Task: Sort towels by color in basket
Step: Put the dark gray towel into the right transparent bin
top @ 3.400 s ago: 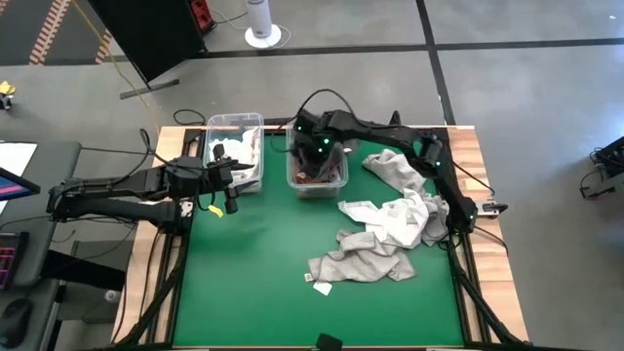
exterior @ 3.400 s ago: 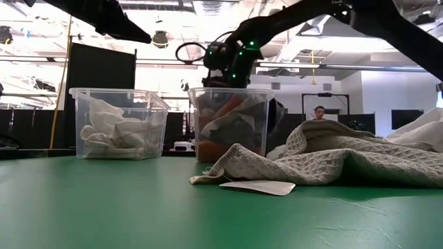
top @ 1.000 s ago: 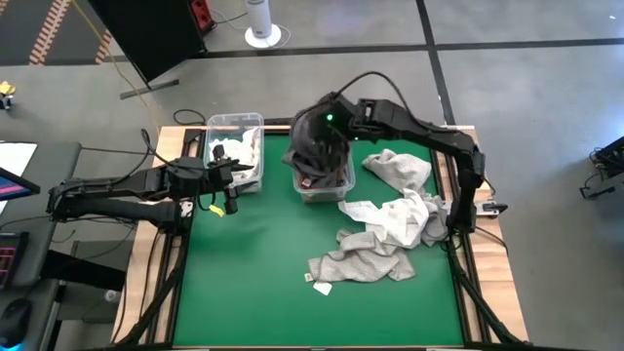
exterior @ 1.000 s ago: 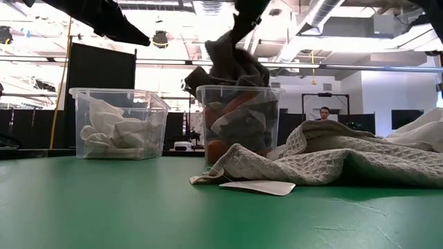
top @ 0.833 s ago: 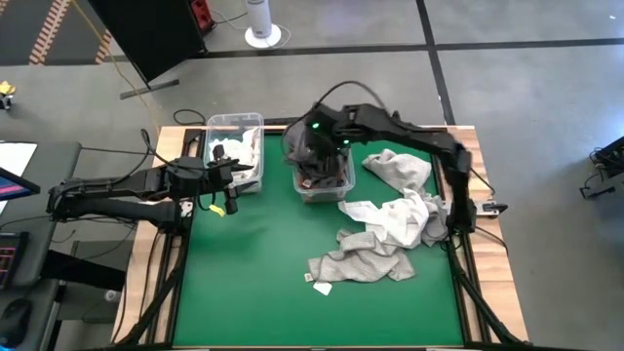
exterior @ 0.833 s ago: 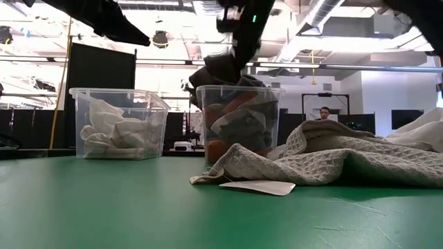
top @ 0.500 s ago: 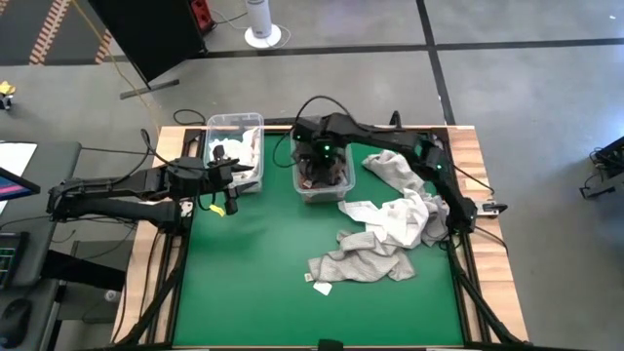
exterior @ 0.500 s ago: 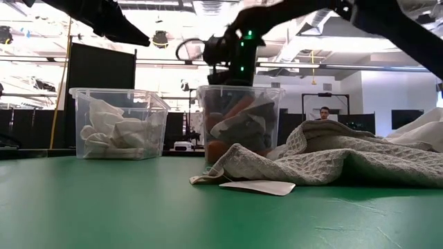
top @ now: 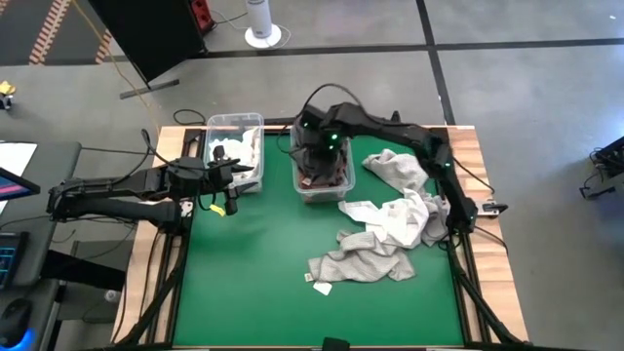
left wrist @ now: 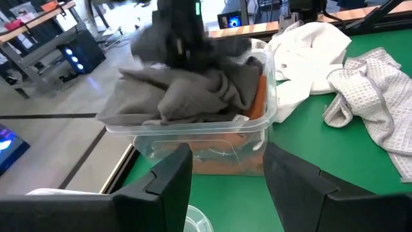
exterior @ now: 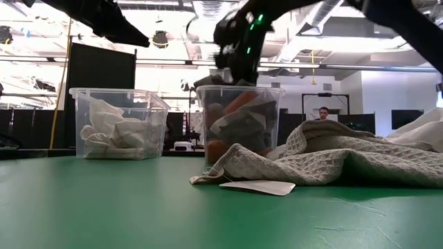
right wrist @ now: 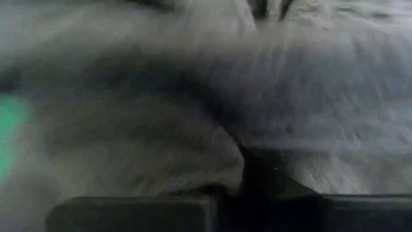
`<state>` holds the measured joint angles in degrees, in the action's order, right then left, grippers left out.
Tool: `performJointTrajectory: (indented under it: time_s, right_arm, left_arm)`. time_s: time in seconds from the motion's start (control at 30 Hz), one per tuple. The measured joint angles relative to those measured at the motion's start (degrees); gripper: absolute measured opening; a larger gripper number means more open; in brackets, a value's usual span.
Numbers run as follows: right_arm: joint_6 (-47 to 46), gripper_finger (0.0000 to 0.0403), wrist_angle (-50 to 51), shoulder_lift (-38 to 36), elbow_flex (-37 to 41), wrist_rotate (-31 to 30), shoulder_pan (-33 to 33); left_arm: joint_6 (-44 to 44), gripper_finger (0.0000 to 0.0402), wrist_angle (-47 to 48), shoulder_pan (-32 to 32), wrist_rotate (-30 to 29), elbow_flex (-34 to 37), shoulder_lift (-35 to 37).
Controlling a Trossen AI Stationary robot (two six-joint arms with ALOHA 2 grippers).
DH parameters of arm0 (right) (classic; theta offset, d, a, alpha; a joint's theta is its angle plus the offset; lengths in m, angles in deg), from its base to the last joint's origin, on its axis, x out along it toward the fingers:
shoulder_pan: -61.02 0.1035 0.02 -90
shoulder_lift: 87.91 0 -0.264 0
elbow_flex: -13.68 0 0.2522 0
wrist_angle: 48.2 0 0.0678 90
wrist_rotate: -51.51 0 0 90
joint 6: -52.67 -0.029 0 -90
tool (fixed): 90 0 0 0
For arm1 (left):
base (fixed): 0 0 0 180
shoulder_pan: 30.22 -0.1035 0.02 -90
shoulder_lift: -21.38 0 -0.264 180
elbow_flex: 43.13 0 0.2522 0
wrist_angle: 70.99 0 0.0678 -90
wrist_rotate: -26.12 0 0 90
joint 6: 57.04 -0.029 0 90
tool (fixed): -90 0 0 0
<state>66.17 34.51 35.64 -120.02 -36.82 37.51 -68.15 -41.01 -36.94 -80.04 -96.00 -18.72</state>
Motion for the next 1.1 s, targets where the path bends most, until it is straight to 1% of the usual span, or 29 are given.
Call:
performJointTrajectory:
  time_s: [0.1,0.23,0.37,0.5,0.57,0.63,0.73,0.83,1.1]
  right_arm:
    - [-1.24,0.0083,0.20,-4.24,-0.06,-0.05,0.00]
    - [-4.72,0.0126,1.34,-9.17,-0.07,-0.43,-0.05]
    - [-5.06,0.0178,1.90,-13.34,-0.11,-3.74,-0.22]
    - [-5.24,0.0223,-2.24,-15.54,-0.11,-4.67,-0.03]
    - [-5.23,0.0238,-4.14,-16.12,-0.13,-4.72,0.28]
    - [-3.16,0.0246,-4.77,-16.20,-0.20,-4.39,0.71]
    - [0.10,0.0248,-3.24,-14.58,-0.20,-1.76,0.95]
    - [0.52,0.0245,-2.57,-10.78,-0.20,-0.01,1.05]
    - [1.64,0.0234,-2.31,3.90,-0.20,0.46,0.83]
  left_arm:
    - [0.02,0.0183,-0.01,0.00,0.00,0.00,0.00]
    - [0.36,0.0183,-0.01,0.00,0.06,0.00,0.00]
    - [0.46,0.0183,-0.03,0.00,0.92,0.00,0.00]
    - [0.46,0.0183,0.07,0.00,0.96,0.00,0.00]
    - [0.43,0.0183,0.57,0.00,0.95,0.00,0.02]
    - [-0.13,0.0183,1.13,0.00,0.94,0.00,0.02]
    - [-0.38,0.0183,1.56,0.00,0.92,0.00,0.02]
    - [-0.39,0.0183,1.55,0.00,0.92,0.00,0.02]
    - [-0.19,0.0183,2.51,0.00,0.87,0.00,0.04]
